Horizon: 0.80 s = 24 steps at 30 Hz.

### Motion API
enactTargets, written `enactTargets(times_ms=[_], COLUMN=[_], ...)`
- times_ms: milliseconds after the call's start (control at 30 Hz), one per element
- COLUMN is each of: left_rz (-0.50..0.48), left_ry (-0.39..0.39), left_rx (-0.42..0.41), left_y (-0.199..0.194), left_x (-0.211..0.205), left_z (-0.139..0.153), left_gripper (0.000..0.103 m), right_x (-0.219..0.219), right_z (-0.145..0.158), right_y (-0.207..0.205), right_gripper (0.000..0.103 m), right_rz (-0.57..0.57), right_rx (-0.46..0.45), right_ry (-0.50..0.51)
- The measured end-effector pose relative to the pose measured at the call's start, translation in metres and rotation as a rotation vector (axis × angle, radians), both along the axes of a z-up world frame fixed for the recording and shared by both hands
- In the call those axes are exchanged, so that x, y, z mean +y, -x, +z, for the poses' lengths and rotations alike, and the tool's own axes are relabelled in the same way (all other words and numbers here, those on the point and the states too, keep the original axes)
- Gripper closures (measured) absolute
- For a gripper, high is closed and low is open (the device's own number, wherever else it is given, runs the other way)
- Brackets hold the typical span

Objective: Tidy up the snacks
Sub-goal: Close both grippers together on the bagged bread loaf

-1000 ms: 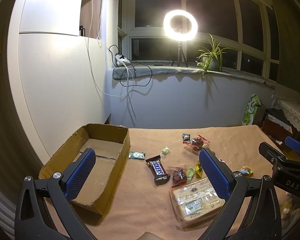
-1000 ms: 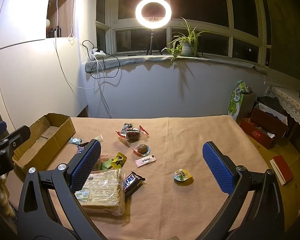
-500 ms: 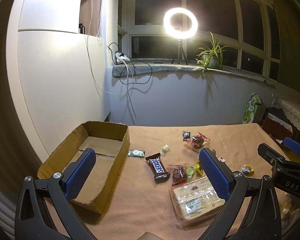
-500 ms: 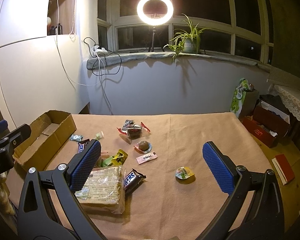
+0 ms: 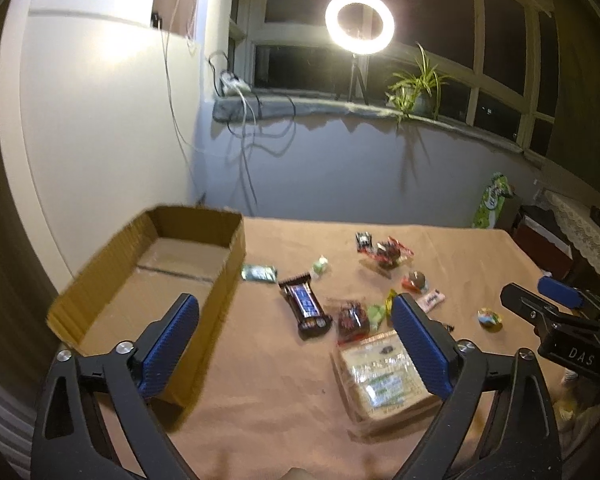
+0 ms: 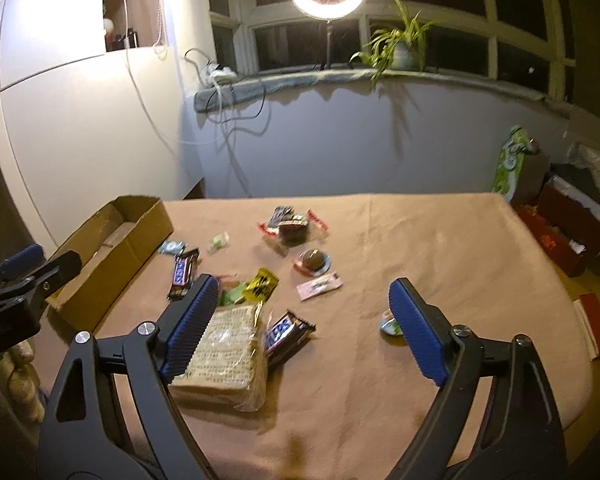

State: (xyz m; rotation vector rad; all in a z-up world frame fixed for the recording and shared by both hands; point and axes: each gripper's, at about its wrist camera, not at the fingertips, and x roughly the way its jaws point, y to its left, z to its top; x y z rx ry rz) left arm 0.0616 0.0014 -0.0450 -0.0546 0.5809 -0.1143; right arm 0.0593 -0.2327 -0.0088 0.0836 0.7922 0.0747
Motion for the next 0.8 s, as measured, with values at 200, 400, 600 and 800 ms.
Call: enactTargets(times_ms=[200,400,600,800], left_rz=[-0.074,-0.168,-0.217,-0.229], left_ry=[0.095,0.232,0.280,0.275], left_rx=[0.121,0.274,0.350,0.396], left_y=[-0.001,-0.005,-0.007,-0.014], left_x=[0.005,0.001,-0.010,-0.011], left_z=[-0.023,-0.047,-0.060,-0.071], left_gripper=[0.023,0.037,0.043,0.043], right_x=[-0.002,-0.003,0.010,0.026], right_z=[-0.020,-0.042,-0.054,-0.061], right_y=[-0.004,-0.008,-0.014,-0.020], right_gripper=[0.022,0.027,0.036,0.043], right_rz=[0.070,0.137,0.193,0.236], right_rx=[0.099,0.211,0.277,0.317], right_ry=[-0.077,-0.183,-0.224,-0.213])
